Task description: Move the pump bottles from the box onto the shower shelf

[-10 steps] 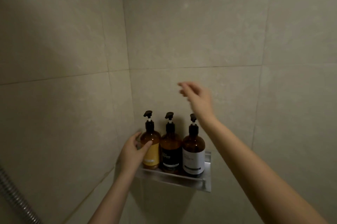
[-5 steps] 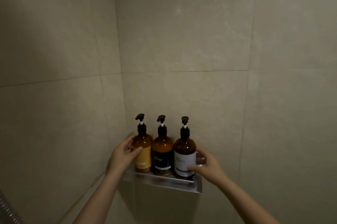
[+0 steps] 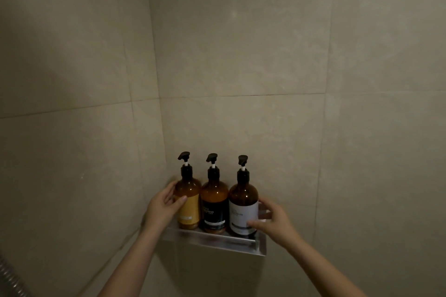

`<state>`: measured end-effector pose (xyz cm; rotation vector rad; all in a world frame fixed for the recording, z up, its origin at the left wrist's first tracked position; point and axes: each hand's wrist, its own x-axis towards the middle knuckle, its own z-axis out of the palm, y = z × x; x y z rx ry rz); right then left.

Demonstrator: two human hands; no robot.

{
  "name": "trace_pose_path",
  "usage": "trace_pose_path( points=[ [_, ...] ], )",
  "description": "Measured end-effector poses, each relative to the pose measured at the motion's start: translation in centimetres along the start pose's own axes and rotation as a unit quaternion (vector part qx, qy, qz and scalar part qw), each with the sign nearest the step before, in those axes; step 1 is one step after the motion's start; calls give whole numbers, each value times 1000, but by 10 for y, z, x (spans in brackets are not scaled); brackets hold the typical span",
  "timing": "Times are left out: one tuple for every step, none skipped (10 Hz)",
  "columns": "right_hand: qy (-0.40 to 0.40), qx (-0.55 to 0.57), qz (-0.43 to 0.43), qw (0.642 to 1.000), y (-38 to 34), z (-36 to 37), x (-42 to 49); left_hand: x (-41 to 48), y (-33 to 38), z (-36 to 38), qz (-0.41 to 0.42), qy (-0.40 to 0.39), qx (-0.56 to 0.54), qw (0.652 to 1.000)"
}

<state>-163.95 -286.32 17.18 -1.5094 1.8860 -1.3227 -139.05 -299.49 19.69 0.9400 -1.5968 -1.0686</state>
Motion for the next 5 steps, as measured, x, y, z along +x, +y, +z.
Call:
trace_pose_path(
  points=[
    [2, 10, 0, 1000, 0, 0, -1, -1, 3, 0, -11, -4, -3, 1000],
    [10, 24, 2, 1000, 3, 2, -2, -2, 2, 1, -13, -7, -2, 1000],
    [5, 23, 10, 1000, 3, 2, -3, -6, 3, -2, -20, -39, -9, 999],
    [-4, 14, 31, 999, 1, -2, -6, -12, 1, -3, -29, -52, -4, 998],
    [60, -21, 25, 998, -10, -22, -8, -20, 7, -2, -14, 19, 47, 999]
  ],
)
